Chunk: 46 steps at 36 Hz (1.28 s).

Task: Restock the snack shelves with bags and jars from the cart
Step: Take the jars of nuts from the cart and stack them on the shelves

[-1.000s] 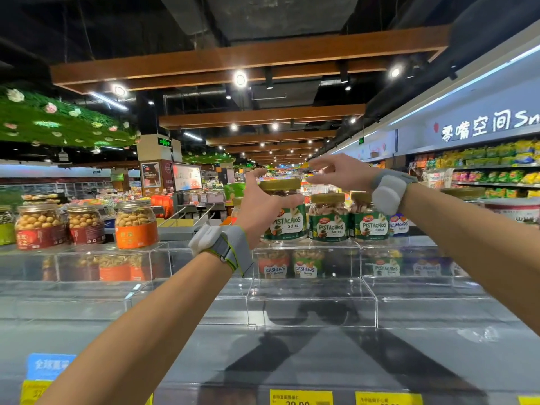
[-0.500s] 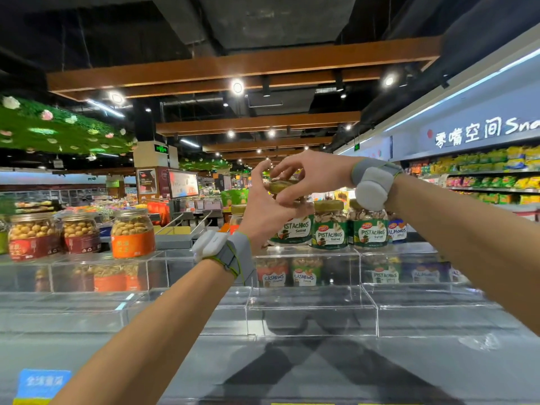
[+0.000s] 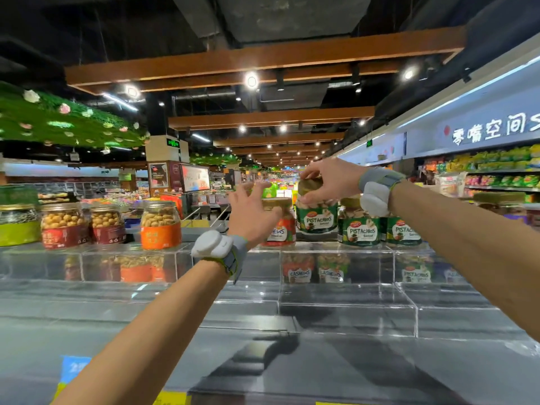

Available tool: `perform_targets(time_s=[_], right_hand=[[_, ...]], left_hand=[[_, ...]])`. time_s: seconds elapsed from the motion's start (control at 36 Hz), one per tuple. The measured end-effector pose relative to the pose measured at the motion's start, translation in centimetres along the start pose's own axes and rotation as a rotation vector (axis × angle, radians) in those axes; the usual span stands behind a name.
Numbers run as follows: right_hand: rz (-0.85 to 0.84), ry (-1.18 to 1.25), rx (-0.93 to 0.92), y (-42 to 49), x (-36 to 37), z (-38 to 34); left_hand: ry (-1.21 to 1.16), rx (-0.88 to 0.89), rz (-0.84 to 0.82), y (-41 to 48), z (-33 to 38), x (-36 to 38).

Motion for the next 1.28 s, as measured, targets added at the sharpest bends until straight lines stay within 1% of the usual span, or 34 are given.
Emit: perform_targets(time_s=[0.06, 0.14, 0.19, 0.28, 0.44, 0.61, 0.75, 0.86, 1.0, 1.28], right_hand=[[-0.039, -0.026, 0.018, 0.5, 0.8, 0.1], [-0.089, -0.09, 0.039, 1.1, 1.9, 0.4], [-0.134, -0.138, 0.066, 1.4, 2.6, 0.6], [-0.177, -0.195, 0.101, 1.5, 3.3, 1.0], [-0.198, -0.2, 0.124, 1.7, 3.6, 1.3], [-0.218, -0.197, 0.128, 1.7, 3.8, 1.0], [-0.212, -0.143, 0.119, 1.5, 4.1, 1.3], [-0.211, -0.139, 0.115, 1.5, 4.2, 1.4], [-0.206, -0.143, 0.145, 1.5, 4.5, 2.0], [-0.213, -0.144, 0.145, 1.6, 4.9, 2.6]], left_hand=[[0.086, 0.003, -0.028, 0.4, -1.1, 0.5], [0.124, -0.025, -0.094, 0.8, -2.7, 1.4], [0.081, -0.053, -0.153, 1.1, -3.5, 1.9], [-0.012, -0.072, -0.201, 1.1, -4.0, 2.2], [-0.088, -0.045, -0.23, 1.2, -4.5, 2.9], [-0.098, -0.054, -0.199, 1.3, -4.8, 3.1], [-0.246, -0.107, -0.24, 1.3, -5.9, 3.8], [-0.293, -0.127, -0.278, 1.7, -6.9, 4.5], [-0.297, -0.097, -0.284, 1.3, -6.4, 4.2], [-0.286, -0.05, -0.304, 1.4, -6.2, 4.3]])
Point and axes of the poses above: each hand's wrist, its own y-axis towards the middle knuckle, its own x-axis out of the palm, z = x × y, the point moved 5 cm from there along y, towards the middle knuckle, and after that the axes turned 7 degrees about -x, right-handed, at the moved point
